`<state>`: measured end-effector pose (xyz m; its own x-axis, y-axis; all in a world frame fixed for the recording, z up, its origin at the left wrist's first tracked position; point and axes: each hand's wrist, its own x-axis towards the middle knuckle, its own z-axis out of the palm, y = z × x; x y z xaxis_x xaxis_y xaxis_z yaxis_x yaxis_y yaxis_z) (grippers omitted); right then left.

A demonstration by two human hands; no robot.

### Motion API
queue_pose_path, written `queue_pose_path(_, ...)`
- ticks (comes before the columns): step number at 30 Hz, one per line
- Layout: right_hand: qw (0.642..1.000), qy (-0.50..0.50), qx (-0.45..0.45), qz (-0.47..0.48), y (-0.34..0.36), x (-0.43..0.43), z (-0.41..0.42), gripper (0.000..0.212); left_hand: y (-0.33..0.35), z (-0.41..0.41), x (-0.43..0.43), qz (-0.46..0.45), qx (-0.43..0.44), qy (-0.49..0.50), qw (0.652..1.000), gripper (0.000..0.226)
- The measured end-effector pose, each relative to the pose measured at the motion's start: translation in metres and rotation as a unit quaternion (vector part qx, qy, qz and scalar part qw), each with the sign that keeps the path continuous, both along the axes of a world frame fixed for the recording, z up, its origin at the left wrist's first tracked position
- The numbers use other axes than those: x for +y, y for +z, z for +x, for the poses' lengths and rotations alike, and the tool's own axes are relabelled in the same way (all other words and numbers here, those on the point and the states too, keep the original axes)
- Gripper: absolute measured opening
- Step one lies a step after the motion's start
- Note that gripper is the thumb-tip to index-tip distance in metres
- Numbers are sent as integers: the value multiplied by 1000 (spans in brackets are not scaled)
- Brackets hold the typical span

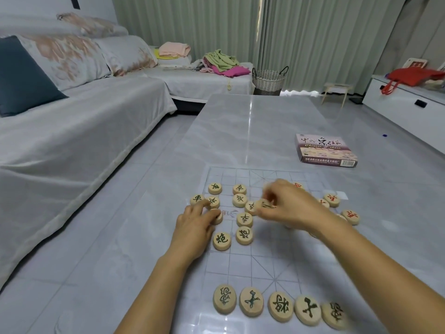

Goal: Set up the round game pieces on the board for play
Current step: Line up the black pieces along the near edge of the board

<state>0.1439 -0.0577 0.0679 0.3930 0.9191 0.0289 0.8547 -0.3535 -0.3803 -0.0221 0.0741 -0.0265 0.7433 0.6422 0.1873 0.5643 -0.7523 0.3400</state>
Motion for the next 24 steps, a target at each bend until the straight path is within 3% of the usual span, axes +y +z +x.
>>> queue_pose_path(5,999,-31,23,21,-32,-115,17,13,4,-8,-5,15,-30,-11,999,17)
queue_pose_path(7,999,-39,26,25,-54,-146,15,21,5,-16,-7,25,-14,0,1000,14)
queue_pose_path(10,997,-66,8,24,-81,-170,14,38,8,-31,-13,32,38,26,998,28)
queue_pose_path(14,995,-73,40,49,-90,-180,12,43,18,-48,-34,-61,50,34,996,14)
queue_pose_path(19,991,-76,67,84,-95,-191,3,38,19,-84,-49,-160,89,-10,983,36)
queue_pose_path(24,986,-84,96,106,-100,-200,1,39,19,-104,-62,-230,5,5,973,49)
